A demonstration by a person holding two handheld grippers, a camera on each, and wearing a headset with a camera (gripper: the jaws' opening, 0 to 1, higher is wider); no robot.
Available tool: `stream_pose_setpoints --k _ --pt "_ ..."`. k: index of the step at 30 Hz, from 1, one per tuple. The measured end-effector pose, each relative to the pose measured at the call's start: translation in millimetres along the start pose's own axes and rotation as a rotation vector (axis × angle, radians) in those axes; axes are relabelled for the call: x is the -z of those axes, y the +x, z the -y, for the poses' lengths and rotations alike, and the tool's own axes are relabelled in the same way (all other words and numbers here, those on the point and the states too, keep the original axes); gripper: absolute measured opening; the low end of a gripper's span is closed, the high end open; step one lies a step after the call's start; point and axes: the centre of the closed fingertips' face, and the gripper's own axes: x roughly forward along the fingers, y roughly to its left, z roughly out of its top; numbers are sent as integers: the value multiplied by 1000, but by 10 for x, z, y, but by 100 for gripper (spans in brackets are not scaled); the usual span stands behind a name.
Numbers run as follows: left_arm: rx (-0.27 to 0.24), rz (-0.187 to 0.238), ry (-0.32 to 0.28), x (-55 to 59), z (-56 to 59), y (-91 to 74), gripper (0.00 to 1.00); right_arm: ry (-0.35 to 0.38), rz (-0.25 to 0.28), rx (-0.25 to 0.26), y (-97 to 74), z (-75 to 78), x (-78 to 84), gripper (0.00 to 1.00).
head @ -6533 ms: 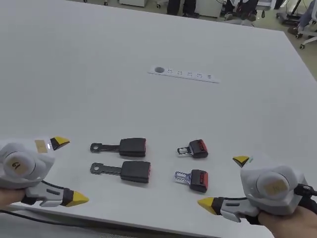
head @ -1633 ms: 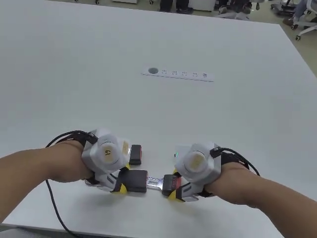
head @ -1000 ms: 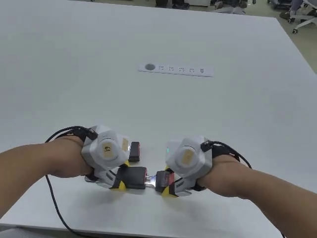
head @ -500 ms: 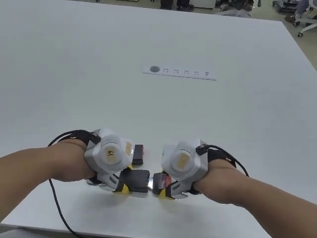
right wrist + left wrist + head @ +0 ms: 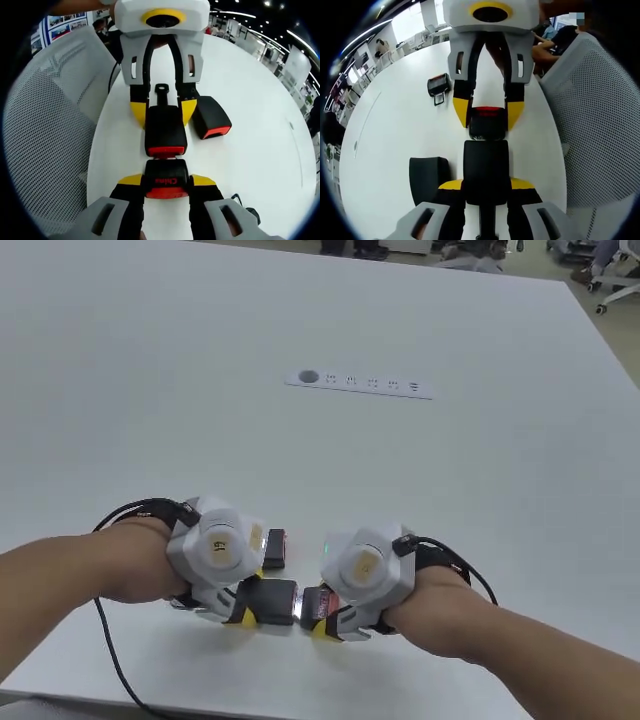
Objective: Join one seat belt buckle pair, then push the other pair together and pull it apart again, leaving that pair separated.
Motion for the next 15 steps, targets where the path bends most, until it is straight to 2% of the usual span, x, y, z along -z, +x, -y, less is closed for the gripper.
stream_pose_setpoints --k 3,7,11,15 --pt "7 -16 8 14 -4 3 32 15 0 1 22 14 42 30" --pt "11 -5 0 15 -3 -4 32 -12 -8 12 -30 -22 11 30" --pt "8 9 -20 12 -4 -10 32 -4 -30 2 -46 -16 32 30" --pt "5 0 -39 10 -9 -5 32 -11 -42 2 -35 3 35 30"
